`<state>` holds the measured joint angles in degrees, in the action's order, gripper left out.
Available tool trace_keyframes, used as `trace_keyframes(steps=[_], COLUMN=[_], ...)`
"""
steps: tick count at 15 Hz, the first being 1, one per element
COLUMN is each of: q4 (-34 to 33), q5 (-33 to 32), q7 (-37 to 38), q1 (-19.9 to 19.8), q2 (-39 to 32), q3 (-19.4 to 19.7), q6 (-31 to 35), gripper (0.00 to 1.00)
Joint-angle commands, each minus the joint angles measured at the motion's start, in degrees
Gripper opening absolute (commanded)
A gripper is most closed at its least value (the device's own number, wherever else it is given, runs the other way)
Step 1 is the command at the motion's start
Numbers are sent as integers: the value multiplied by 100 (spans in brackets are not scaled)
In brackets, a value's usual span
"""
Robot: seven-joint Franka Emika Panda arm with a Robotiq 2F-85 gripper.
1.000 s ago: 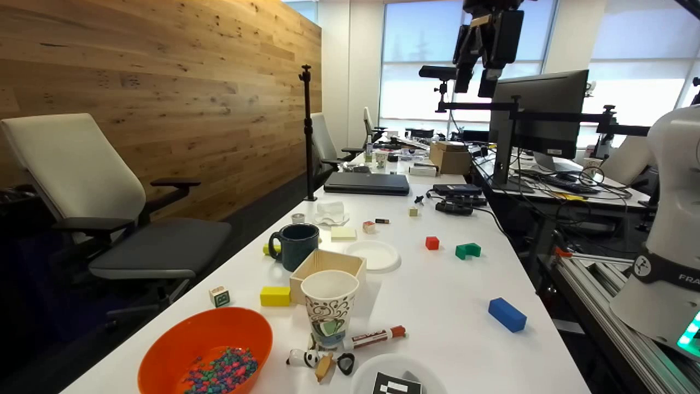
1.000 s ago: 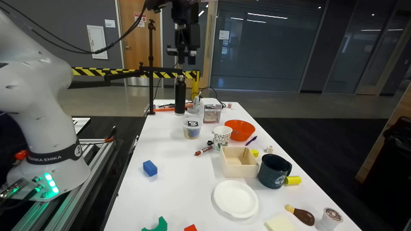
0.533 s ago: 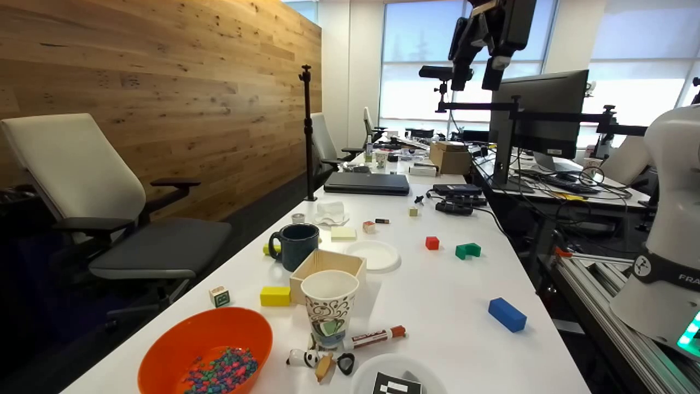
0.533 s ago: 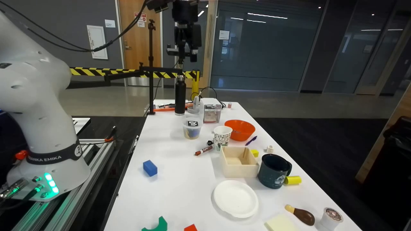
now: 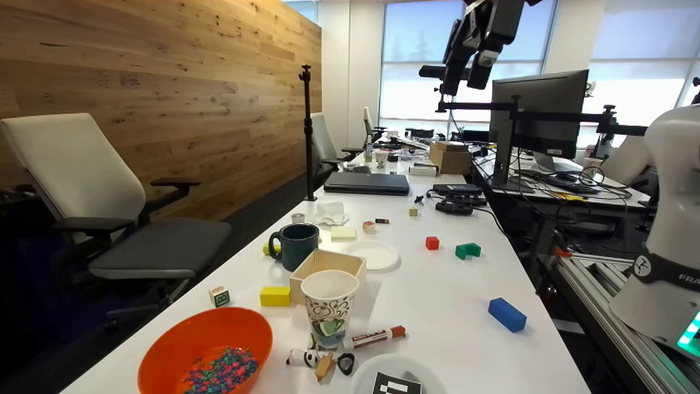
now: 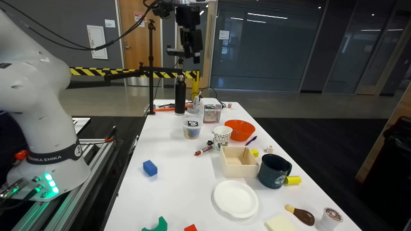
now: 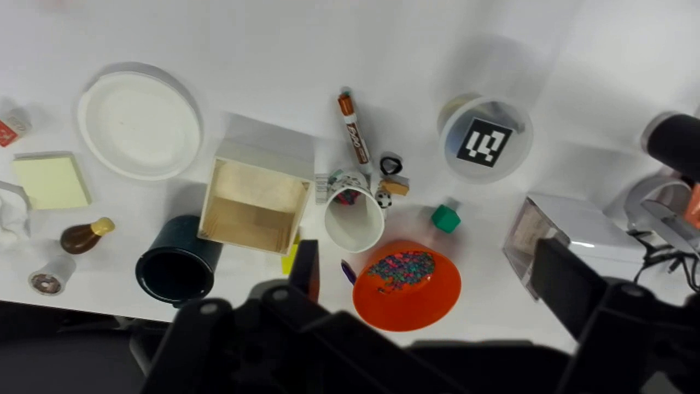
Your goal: Remove the lid from the clear container.
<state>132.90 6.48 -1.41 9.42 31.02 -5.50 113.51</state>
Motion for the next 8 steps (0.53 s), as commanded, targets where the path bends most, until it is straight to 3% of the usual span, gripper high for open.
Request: trace_keyframes(steps=[1,8], q4=[81,-6], q5=[407,82], q7=[447,971], q1=[108,95], q2=[-291,-1245], q3=[-281,-782], q6=[791,1926], gripper=[100,100])
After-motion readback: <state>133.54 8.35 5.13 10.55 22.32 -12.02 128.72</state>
